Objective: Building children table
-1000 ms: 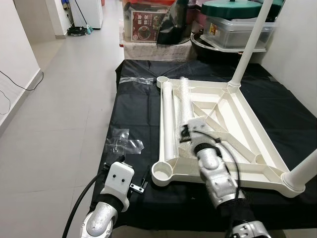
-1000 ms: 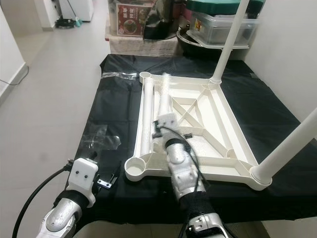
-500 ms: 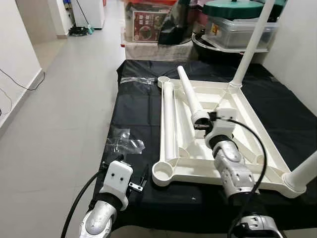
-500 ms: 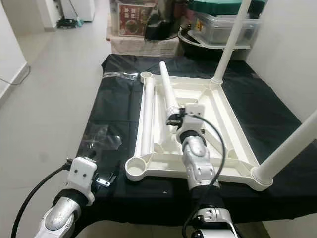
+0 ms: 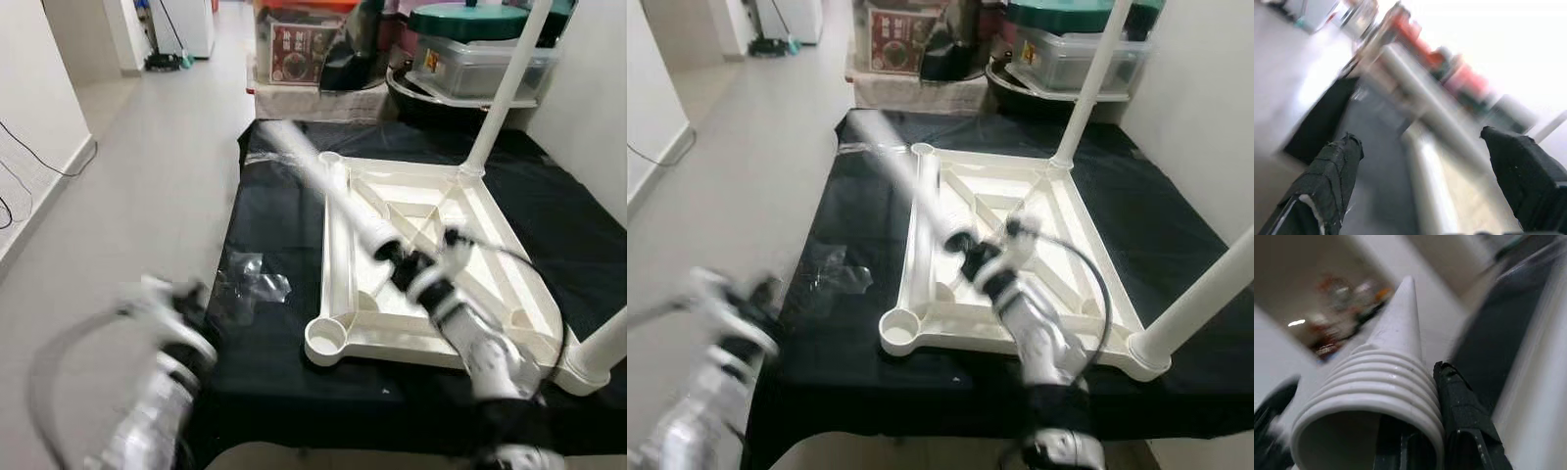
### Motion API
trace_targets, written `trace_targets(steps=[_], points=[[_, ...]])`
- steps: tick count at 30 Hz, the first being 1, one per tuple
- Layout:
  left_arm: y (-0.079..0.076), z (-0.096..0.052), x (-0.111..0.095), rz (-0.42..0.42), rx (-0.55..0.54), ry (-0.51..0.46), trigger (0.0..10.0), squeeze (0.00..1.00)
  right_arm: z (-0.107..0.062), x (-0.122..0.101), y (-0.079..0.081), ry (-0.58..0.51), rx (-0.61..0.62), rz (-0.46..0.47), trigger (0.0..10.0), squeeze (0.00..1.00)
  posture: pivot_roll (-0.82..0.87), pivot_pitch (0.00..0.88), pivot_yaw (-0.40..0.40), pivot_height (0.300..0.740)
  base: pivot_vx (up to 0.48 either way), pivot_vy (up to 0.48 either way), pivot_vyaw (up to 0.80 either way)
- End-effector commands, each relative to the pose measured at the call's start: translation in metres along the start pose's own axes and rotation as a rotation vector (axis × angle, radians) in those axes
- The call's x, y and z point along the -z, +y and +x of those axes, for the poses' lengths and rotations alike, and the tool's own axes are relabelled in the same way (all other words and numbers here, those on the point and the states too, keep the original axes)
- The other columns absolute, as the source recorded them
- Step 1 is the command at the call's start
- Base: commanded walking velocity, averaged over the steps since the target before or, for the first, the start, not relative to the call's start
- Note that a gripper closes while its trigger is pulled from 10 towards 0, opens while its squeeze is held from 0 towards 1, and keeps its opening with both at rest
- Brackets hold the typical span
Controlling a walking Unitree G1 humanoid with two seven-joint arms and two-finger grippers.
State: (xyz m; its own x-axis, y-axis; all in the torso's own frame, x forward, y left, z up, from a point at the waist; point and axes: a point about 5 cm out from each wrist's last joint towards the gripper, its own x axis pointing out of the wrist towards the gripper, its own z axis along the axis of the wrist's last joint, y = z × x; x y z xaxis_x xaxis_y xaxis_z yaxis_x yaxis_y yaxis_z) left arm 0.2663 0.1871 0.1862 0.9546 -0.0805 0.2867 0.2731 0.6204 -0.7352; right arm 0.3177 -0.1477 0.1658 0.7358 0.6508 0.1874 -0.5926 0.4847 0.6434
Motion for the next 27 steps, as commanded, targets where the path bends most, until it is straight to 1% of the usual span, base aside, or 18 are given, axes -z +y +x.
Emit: trace_targets(steps=[1, 2, 3, 4, 5, 6, 8, 9, 11, 12, 13, 14, 15, 16, 18, 20, 21, 27], points=[[0.003, -0.005, 0.0, -0.106, 0.021, 0.008, 10.0, 0.0, 0.0, -0.007, 0.013, -0.007, -0.115, 0.014, 0.0, 0.0, 0.07, 0.018, -0.07, 0.74, 0.0, 0.0, 0.0], [0.001, -0.007, -0.005, -0.165, 0.072, -0.003, 10.0, 0.0, -0.004, -0.005, 0.017, 0.023, -0.171, 0.034, 0.0, 0.0, 0.07, 0.015, -0.072, 0.74, 0.0, 0.0, 0.0], [0.001, -0.007, -0.005, -0.165, 0.072, -0.003, 10.0, 0.0, -0.004, -0.005, 0.017, 0.023, -0.171, 0.034, 0.0, 0.0, 0.07, 0.015, -0.072, 0.74, 0.0, 0.0, 0.0], [-0.003, -0.009, -0.009, -0.205, 0.132, -0.013, 10.0, 0.0, -0.008, -0.003, 0.022, 0.053, -0.225, 0.052, 0.0, 0.0, 0.07, 0.016, -0.073, 0.74, 0.0, 0.0, 0.0], [-0.003, -0.009, -0.009, -0.205, 0.132, -0.013, 10.0, 0.0, -0.008, -0.003, 0.022, 0.053, -0.225, 0.052, 0.0, 0.0, 0.07, 0.016, -0.073, 0.74, 0.0, 0.0, 0.0], [-0.005, -0.011, -0.013, -0.239, 0.172, -0.019, 10.0, 0.0, -0.011, -0.001, 0.026, 0.079, -0.263, 0.066, 0.0, 0.0, 0.07, 0.016, -0.074, 0.74, 0.0, 0.0, 0.0], [-0.005, -0.011, -0.013, -0.239, 0.172, -0.019, 10.0, 0.0, -0.011, -0.001, 0.026, 0.079, -0.263, 0.066, 0.0, 0.0, 0.07, 0.016, -0.074, 0.74, 0.0, 0.0, 0.0], [-0.007, -0.013, -0.015, -0.259, 0.2, -0.022, 10.0, 0.0, -0.013, 0.002, 0.028, 0.104, -0.291, 0.077, 0.0, 0.0, 0.07, 0.02, -0.075, 0.74, 0.0, 0.0, 0.0], [-0.007, -0.013, -0.015, -0.259, 0.2, -0.022, 10.0, 0.0, -0.013, 0.002, 0.028, 0.104, -0.291, 0.077, 0.0, 0.0, 0.07, 0.02, -0.075, 0.74, 0.0, 0.0, 0.0], [-0.008, -0.015, -0.016, -0.267, 0.221, -0.025, 10.0, 0.0, -0.017, 0.006, 0.032, 0.149, -0.326, 0.086, 0.0, 0.0, 0.07, 0.022, -0.075, 0.74, 0.0, 0.0, 0.0], [-0.008, -0.015, -0.016, -0.267, 0.221, -0.025, 10.0, 0.0, -0.017, 0.006, 0.032, 0.149, -0.326, 0.086, 0.0, 0.0, 0.07, 0.022, -0.075, 0.74, 0.0, 0.0, 0.0], [-0.011, -0.017, -0.017, -0.281, 0.255, -0.023, 10.0, 0.0, -0.022, 0.013, 0.035, 0.206, -0.36, 0.084, 0.0, 0.0, 0.07, 0.027, -0.08, 0.74, 0.0, 0.0, 0.0], [-0.011, -0.017, -0.017, -0.281, 0.255, -0.023, 10.0, 0.0, -0.022, 0.013, 0.035, 0.206, -0.36, 0.084, 0.0, 0.0, 0.07, 0.027, -0.08, 0.74, 0.0, 0.0, 0.0], [-0.012, -0.019, -0.018, -0.287, 0.269, -0.024, 10.0, 0.0, -0.028, 0.019, 0.038, 0.254, -0.396, 0.095, 0.0, 0.0, 0.07, 0.028, -0.079, 0.74, 0.0, 0.0, 0.0], [-0.012, -0.019, -0.018, -0.287, 0.269, -0.024, 10.0, 0.0, -0.028, 0.019, 0.038, 0.254, -0.396, 0.095, 0.0, 0.0, 0.07, 0.028, -0.079, 0.74, 0.0, 0.0, 0.0], [-0.009, -0.02, -0.024, -0.314, 0.27, -0.019, 10.0, 0.0, -0.039, 0.025, 0.042, 0.322, -0.444, 0.119, 0.0, 0.0, 0.07, 0.031, -0.082, 0.74, 0.0, 0.0, 0.0], [-0.007, -0.02, -0.026, -0.32, 0.265, -0.02, 10.0, 0.0, -0.042, 0.025, 0.043, 0.337, -0.452, 0.13, 0.0, 0.0, 0.06, 0.034, -0.08, 0.74, 0.0, 0.0, 0.0], [-0.001, -0.022, -0.034, -0.352, 0.268, -0.012, 10.0, 0.0, -0.048, 0.023, 0.043, 0.357, -0.467, 0.154, 0.0, 0.0, 0.06, 0.037, -0.079, 0.74, 0.0, 0.0, 0.0]])
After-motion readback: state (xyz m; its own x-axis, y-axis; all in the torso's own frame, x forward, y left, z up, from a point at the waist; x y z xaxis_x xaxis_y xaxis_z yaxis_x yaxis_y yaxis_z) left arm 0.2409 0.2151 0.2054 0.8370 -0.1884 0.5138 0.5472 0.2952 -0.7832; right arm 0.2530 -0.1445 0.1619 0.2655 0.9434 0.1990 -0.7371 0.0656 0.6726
